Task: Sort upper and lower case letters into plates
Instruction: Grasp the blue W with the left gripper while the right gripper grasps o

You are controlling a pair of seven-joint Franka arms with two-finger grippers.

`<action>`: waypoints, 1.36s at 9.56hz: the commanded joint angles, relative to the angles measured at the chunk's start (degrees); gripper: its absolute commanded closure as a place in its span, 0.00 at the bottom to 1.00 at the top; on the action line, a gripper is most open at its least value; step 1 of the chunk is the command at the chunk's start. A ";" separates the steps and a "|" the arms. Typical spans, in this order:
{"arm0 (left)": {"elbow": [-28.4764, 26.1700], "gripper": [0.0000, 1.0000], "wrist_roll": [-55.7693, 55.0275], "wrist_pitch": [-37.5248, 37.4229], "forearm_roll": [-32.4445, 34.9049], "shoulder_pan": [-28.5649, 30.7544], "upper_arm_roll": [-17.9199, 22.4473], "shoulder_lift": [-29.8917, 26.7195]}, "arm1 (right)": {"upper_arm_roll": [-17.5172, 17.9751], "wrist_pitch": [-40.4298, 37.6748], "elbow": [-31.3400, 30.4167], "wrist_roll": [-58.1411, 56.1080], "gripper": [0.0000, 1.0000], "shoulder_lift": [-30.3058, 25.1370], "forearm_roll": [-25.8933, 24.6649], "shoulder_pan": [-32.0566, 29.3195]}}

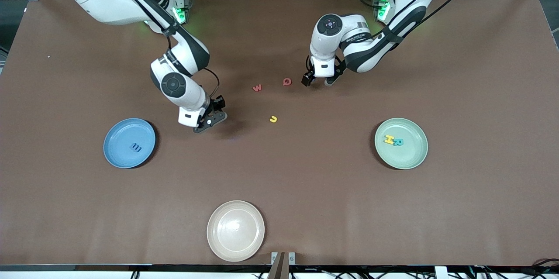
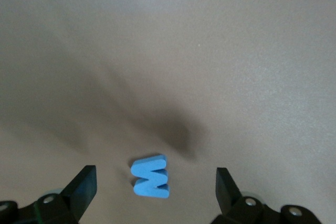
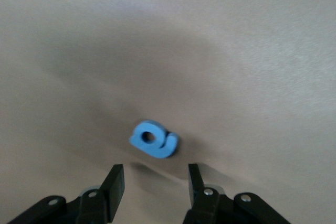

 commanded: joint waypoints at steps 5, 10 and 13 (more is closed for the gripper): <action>-0.10 0.00 -3.72 1.60 3.47 -2.23 0.03 2.81 | 1.12 4.79 -1.25 4.06 0.34 -1.36 -0.18 -0.12; -0.01 0.04 -7.41 1.69 10.43 -2.84 2.23 5.10 | -2.57 4.36 1.12 7.28 0.37 0.39 -6.69 0.94; 0.25 0.26 -7.59 1.69 10.60 -3.28 2.32 5.54 | -2.57 3.83 1.65 12.67 0.37 0.31 -6.69 4.10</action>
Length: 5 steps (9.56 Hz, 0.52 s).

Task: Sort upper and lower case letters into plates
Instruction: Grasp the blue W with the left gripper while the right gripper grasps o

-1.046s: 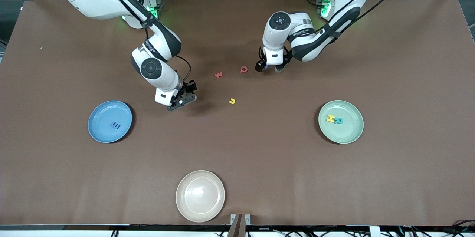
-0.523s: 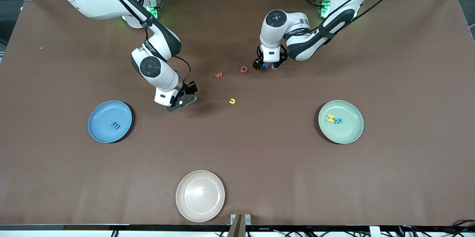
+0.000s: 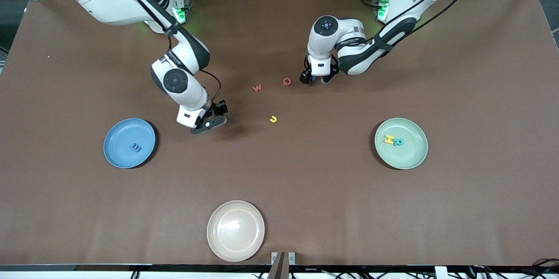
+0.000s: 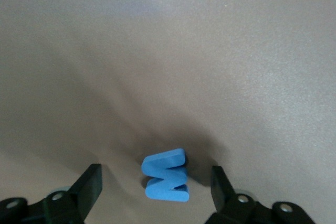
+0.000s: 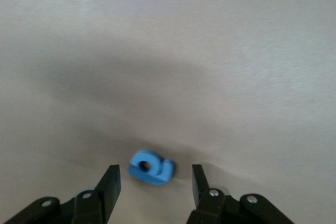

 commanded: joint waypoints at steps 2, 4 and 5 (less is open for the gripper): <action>0.37 0.58 -1.96 0.74 2.39 -1.03 0.44 0.79 | -1.14 -0.51 1.35 2.72 0.37 0.43 -3.53 1.72; 1.07 1.00 -1.61 0.56 3.08 -1.03 1.05 0.61 | -3.25 -0.51 2.23 2.80 0.37 1.39 -8.03 2.33; 1.60 1.00 -1.08 0.21 3.26 -0.94 1.14 0.26 | -3.25 -0.51 2.23 3.67 0.37 1.57 -8.04 2.60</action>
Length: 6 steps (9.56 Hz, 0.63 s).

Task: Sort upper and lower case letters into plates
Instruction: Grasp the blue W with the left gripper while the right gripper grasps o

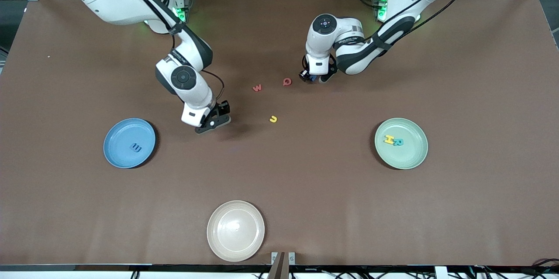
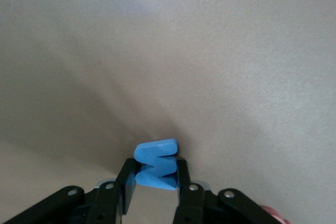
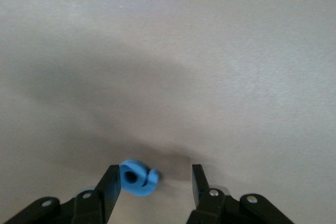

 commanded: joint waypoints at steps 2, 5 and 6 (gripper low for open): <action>3.84 1.00 2.50 -4.43 2.77 0.31 1.31 -1.03 | -0.40 -0.46 1.19 5.69 0.37 0.97 -2.04 2.62; 6.23 1.00 9.44 -7.36 2.77 3.29 1.22 -3.85 | -0.40 -0.89 1.63 5.97 0.37 0.88 -2.13 3.07; 7.27 1.00 12.69 -8.75 2.68 4.44 1.22 -4.81 | -0.40 -1.25 1.63 6.23 0.37 0.88 -2.13 3.15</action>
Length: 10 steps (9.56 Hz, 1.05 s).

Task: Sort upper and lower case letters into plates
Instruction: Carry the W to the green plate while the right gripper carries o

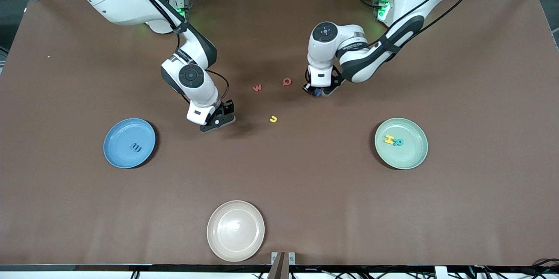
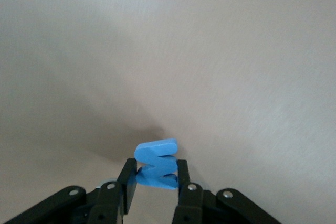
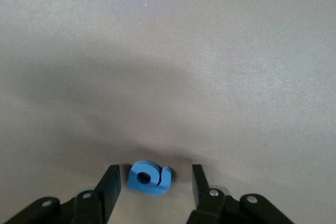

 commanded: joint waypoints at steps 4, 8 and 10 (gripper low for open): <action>7.27 1.00 19.82 -8.57 0.57 7.96 -0.22 -2.83 | -0.32 -0.70 1.04 2.20 0.37 1.49 -1.92 1.22; 8.15 1.00 39.41 -9.36 0.83 18.59 -0.22 -3.36 | -1.29 -0.26 1.13 2.20 0.87 2.01 -5.52 1.05; 8.24 1.00 47.35 -9.36 1.18 22.99 -0.22 -3.53 | -1.29 -0.96 2.09 0.19 0.98 1.75 -5.53 0.35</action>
